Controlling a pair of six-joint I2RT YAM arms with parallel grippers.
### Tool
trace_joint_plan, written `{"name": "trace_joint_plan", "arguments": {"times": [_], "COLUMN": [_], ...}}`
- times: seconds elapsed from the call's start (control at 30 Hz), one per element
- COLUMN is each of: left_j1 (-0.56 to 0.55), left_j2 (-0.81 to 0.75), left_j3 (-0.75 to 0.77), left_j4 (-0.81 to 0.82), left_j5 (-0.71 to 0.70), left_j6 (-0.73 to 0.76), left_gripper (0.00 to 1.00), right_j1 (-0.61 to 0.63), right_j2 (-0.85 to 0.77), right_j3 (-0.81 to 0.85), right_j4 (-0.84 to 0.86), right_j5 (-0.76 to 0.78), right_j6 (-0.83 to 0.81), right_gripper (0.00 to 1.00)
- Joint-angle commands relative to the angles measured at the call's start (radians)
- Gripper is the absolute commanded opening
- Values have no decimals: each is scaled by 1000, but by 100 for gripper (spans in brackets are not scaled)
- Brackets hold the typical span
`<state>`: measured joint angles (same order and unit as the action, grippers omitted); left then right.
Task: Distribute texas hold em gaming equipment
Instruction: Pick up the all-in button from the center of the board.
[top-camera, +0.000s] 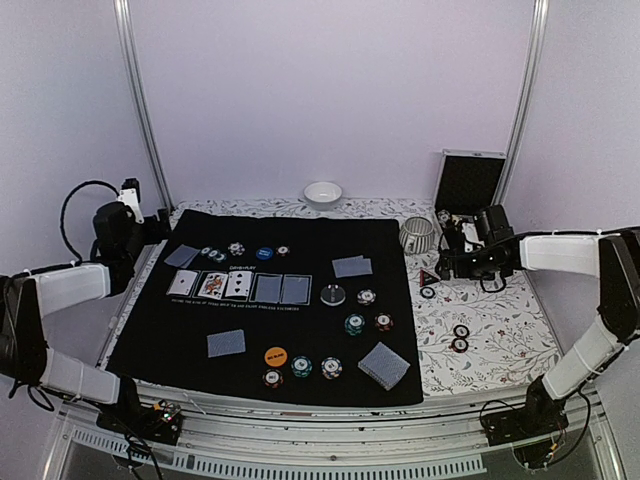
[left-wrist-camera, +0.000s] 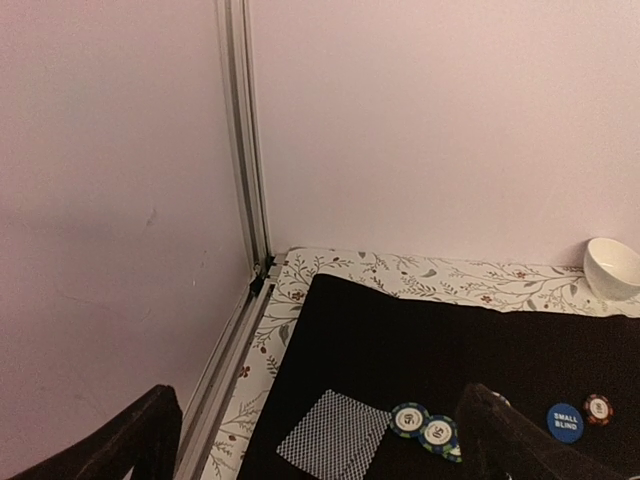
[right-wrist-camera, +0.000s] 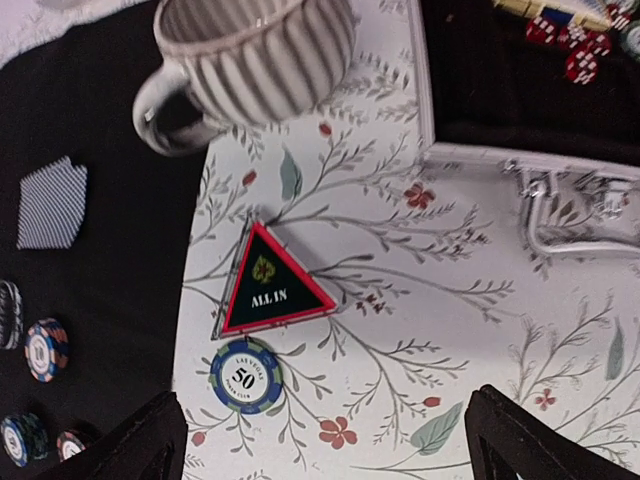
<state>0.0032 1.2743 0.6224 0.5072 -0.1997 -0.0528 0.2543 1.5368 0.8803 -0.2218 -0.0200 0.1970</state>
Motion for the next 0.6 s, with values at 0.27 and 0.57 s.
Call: {"name": "trace_joint_plan", "arguments": {"times": [0.27,0.57], "left_j1": [14,15], "left_j2": [-2,1], "left_j3": [23,27], "left_j4": [-22,-28], "left_j5": [30,40], "left_j6": [29,34], "left_gripper": [98,98], "right_j1": [70,100], "right_j2": [312,431], "right_j3": [293,398], "right_j4": [-246,-318], "right_j5": [32,31], "right_j6": [-106,-153], "right_gripper": [99,99]}}
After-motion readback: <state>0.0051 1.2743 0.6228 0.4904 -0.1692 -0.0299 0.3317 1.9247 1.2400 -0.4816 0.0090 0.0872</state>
